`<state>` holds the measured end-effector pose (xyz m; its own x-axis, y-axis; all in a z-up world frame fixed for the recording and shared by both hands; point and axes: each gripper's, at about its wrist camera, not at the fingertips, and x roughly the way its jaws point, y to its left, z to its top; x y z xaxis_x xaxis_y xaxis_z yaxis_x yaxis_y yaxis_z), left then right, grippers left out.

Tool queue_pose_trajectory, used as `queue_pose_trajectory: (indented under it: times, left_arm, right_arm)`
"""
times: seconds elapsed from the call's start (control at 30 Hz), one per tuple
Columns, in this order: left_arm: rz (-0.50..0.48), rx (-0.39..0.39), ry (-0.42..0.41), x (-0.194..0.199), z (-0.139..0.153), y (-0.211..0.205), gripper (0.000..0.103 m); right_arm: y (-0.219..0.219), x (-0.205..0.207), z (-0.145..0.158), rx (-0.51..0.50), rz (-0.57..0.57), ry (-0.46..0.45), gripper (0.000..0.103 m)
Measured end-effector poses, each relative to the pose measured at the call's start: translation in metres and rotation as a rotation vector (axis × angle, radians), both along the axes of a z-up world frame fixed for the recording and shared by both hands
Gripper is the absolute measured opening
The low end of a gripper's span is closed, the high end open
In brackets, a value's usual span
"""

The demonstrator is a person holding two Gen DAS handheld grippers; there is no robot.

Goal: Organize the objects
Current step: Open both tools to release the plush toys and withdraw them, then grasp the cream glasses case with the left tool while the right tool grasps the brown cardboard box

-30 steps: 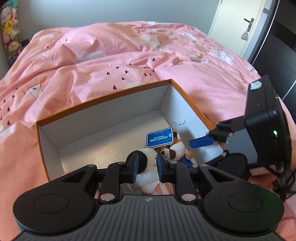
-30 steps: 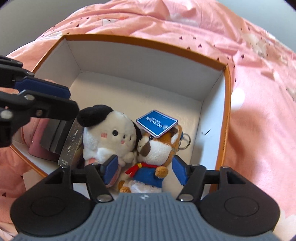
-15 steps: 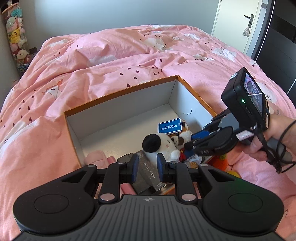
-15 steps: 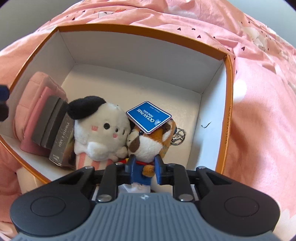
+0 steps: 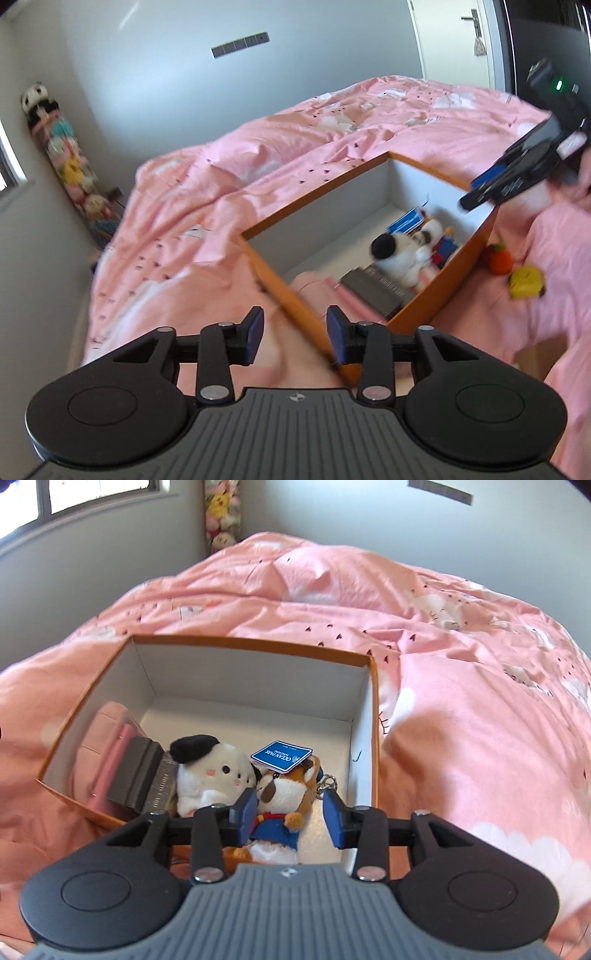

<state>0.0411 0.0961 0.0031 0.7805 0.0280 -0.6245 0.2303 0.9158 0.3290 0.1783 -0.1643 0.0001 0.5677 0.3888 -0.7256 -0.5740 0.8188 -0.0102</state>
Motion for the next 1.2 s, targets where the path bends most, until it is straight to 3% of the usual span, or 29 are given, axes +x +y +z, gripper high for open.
queue_pose_trajectory:
  times: [0.13,0.2,0.37,0.47,0.6,0.77,0.93,1.2]
  left_arm:
    - [-0.045,0.157,0.018,-0.019,-0.017,0.005,0.046]
    - [-0.061,0.187,0.061,-0.024,-0.026,0.006,0.046]
    - [-0.038,0.175,0.092,-0.024,-0.042,0.02,0.046]
    - [0.005,0.172,0.048,-0.018,-0.038,0.03,0.046]
    - [0.009,0.121,-0.046,-0.018,-0.01,0.029,0.048]
    - [-0.09,0.092,-0.022,-0.015,0.001,0.004,0.049]
    - [-0.127,0.012,0.026,-0.012,-0.002,-0.013,0.049]
    - [-0.125,-0.09,0.117,-0.007,-0.012,-0.034,0.052]
  right_arm:
    - [-0.015,-0.027,0.001,0.041,-0.039,-0.028,0.045]
    - [-0.022,-0.04,-0.004,0.035,-0.055,-0.025,0.045]
    - [-0.035,-0.058,-0.016,0.009,-0.086,0.033,0.045]
    - [-0.04,-0.063,-0.019,-0.007,-0.1,0.046,0.045]
    - [-0.042,-0.069,-0.017,0.0,-0.079,0.057,0.046]
    - [-0.031,-0.077,-0.028,-0.016,0.014,0.215,0.047]
    - [-0.026,-0.083,-0.049,0.028,-0.013,0.481,0.069]
    - [-0.029,-0.088,-0.071,0.013,-0.091,0.61,0.074]
